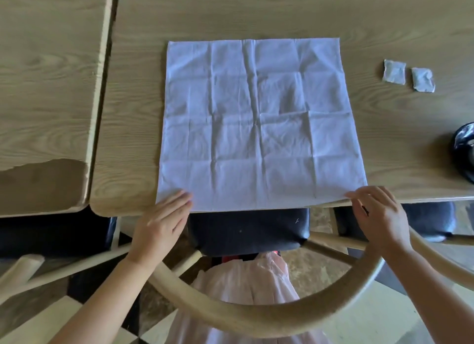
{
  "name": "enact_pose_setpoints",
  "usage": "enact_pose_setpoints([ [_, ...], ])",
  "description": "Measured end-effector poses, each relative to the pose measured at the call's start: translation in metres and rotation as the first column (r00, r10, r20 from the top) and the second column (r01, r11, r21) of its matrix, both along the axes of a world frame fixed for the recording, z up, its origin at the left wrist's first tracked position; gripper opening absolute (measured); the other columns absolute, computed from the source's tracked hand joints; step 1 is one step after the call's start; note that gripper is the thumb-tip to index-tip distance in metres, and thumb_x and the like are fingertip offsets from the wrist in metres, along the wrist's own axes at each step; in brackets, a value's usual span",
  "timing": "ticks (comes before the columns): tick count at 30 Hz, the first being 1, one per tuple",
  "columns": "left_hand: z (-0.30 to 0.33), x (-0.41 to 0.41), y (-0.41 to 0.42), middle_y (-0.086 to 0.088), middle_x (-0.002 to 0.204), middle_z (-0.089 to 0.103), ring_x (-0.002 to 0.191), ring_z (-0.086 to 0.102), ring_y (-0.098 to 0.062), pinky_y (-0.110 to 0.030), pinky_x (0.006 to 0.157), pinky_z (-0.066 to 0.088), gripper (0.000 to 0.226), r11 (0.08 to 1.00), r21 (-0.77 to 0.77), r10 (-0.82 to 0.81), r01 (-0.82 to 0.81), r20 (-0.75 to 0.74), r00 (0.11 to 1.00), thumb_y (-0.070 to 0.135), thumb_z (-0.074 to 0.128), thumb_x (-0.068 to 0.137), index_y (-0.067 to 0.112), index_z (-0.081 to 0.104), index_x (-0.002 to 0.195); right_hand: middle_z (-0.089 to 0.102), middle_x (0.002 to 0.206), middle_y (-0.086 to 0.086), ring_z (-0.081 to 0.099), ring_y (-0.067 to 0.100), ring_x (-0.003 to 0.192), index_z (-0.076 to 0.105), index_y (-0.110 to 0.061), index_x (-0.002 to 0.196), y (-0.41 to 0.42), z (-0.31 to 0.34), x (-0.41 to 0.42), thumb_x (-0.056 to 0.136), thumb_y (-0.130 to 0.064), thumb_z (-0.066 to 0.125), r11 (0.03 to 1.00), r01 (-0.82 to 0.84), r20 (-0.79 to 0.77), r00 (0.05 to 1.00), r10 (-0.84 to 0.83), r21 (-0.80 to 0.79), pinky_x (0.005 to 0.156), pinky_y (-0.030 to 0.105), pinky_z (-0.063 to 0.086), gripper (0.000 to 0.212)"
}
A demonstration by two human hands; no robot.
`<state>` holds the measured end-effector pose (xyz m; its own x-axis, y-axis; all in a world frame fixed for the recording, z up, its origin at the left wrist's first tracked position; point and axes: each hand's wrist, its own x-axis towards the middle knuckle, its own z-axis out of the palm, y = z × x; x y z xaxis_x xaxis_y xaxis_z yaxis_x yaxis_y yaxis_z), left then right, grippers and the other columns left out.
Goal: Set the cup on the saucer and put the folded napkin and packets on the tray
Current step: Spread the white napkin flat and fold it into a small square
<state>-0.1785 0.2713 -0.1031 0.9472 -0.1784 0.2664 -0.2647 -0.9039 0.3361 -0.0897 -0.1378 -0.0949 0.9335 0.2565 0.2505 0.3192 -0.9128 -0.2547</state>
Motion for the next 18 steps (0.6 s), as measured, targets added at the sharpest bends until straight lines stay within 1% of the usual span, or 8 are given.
enact_pose_setpoints([
  [3, 0.008, 0.001, -0.004, -0.011, 0.121, 0.062, 0.119, 0.055, -0.02, -0.029, 0.101, 0.042, 0.038, 0.997, -0.072, 0.033, -0.036, -0.045, 0.998, 0.027, 0.053, 0.087, 0.001, 0.064, 0.113, 0.07, 0.091, 0.011, 0.06, 0.031, 0.088, 0.071, -0.006, 0.09, 0.006, 0.009, -0.004, 0.078, -0.02, 0.045, 0.996, 0.083, 0.01, 0.997, -0.083, -0.013, 0.076, 0.043, 0.046, 0.032],
  [6, 0.016, 0.022, -0.029, -0.01, 0.139, 0.046, 0.132, 0.038, -0.02, -0.041, 0.109, 0.032, 0.047, 0.989, -0.113, 0.088, -0.092, -0.038, 0.995, 0.026, 0.044, 0.091, 0.003, 0.046, 0.132, 0.064, 0.119, 0.014, 0.056, 0.033, 0.111, 0.062, -0.008, 0.116, 0.041, 0.019, -0.004, 0.082, -0.021, 0.041, 0.999, 0.05, 0.015, 0.999, -0.05, 0.002, 0.091, 0.045, 0.041, 0.042],
  [8, 0.018, 0.048, -0.062, -0.007, 0.147, 0.032, 0.139, 0.026, -0.021, -0.046, 0.114, 0.019, 0.049, 0.983, -0.09, 0.154, -0.161, -0.08, 0.985, 0.025, 0.035, 0.094, 0.008, 0.033, 0.14, 0.049, 0.137, 0.015, 0.042, 0.033, 0.129, 0.05, -0.008, 0.131, 0.083, 0.019, 0.005, 0.088, -0.023, 0.036, 0.999, -0.03, -0.056, 0.998, 0.029, -0.016, 0.104, 0.048, 0.035, 0.047],
  [10, 0.016, 0.075, -0.097, -0.006, 0.153, 0.021, 0.142, 0.016, -0.023, -0.05, 0.115, 0.009, 0.052, 0.986, -0.025, 0.159, -0.166, -0.179, 0.971, 0.028, 0.029, 0.094, 0.016, 0.023, 0.145, 0.029, 0.151, 0.011, 0.02, 0.028, 0.141, 0.032, -0.014, 0.142, 0.127, 0.011, 0.017, 0.092, -0.029, 0.03, 0.996, -0.072, -0.194, 0.979, 0.059, -0.059, 0.113, 0.049, 0.02, 0.052],
  [12, 0.005, 0.092, -0.118, -0.006, 0.156, 0.014, 0.143, 0.006, -0.022, -0.056, 0.114, 0.006, 0.054, 0.992, 0.071, 0.117, -0.101, -0.282, 0.952, 0.03, 0.026, 0.094, 0.025, 0.014, 0.146, 0.013, 0.156, 0.006, 0.001, 0.022, 0.143, 0.016, -0.021, 0.146, 0.156, -0.001, 0.029, 0.095, -0.032, 0.029, 0.992, -0.077, -0.287, 0.957, 0.045, -0.101, 0.115, 0.048, 0.007, 0.054],
  [13, -0.002, 0.097, -0.122, -0.005, 0.157, 0.011, 0.144, 0.002, -0.021, -0.059, 0.113, 0.007, 0.055, 0.989, 0.129, 0.113, -0.074, -0.324, 0.939, 0.034, 0.024, 0.094, 0.028, 0.011, 0.147, 0.01, 0.157, 0.004, -0.004, 0.019, 0.142, 0.013, -0.024, 0.146, 0.162, -0.008, 0.034, 0.096, -0.033, 0.029, 0.992, -0.066, -0.316, 0.948, 0.029, -0.108, 0.115, 0.047, 0.003, 0.054],
  [15, -0.012, 0.102, -0.117, -0.004, 0.157, 0.012, 0.144, 0.003, -0.021, -0.061, 0.112, 0.009, 0.056, 0.975, 0.21, 0.141, -0.07, -0.348, 0.927, 0.043, 0.02, 0.092, 0.031, 0.012, 0.146, 0.01, 0.157, 0.002, -0.002, 0.017, 0.143, 0.012, -0.029, 0.146, 0.161, -0.017, 0.042, 0.095, -0.039, 0.025, 0.993, -0.051, -0.348, 0.937, 0.012, -0.104, 0.115, 0.045, 0.0, 0.054],
  [18, -0.017, 0.102, -0.093, -0.003, 0.157, 0.009, 0.144, 0.003, -0.025, -0.057, 0.112, 0.005, 0.061, 0.963, 0.243, 0.199, -0.119, -0.334, 0.921, 0.055, 0.023, 0.089, 0.035, 0.012, 0.145, 0.011, 0.157, 0.001, 0.003, 0.016, 0.144, 0.011, -0.03, 0.146, 0.135, -0.02, 0.048, 0.088, -0.046, 0.019, 0.99, -0.045, -0.345, 0.939, -0.004, -0.134, 0.115, 0.044, 0.001, 0.061],
])
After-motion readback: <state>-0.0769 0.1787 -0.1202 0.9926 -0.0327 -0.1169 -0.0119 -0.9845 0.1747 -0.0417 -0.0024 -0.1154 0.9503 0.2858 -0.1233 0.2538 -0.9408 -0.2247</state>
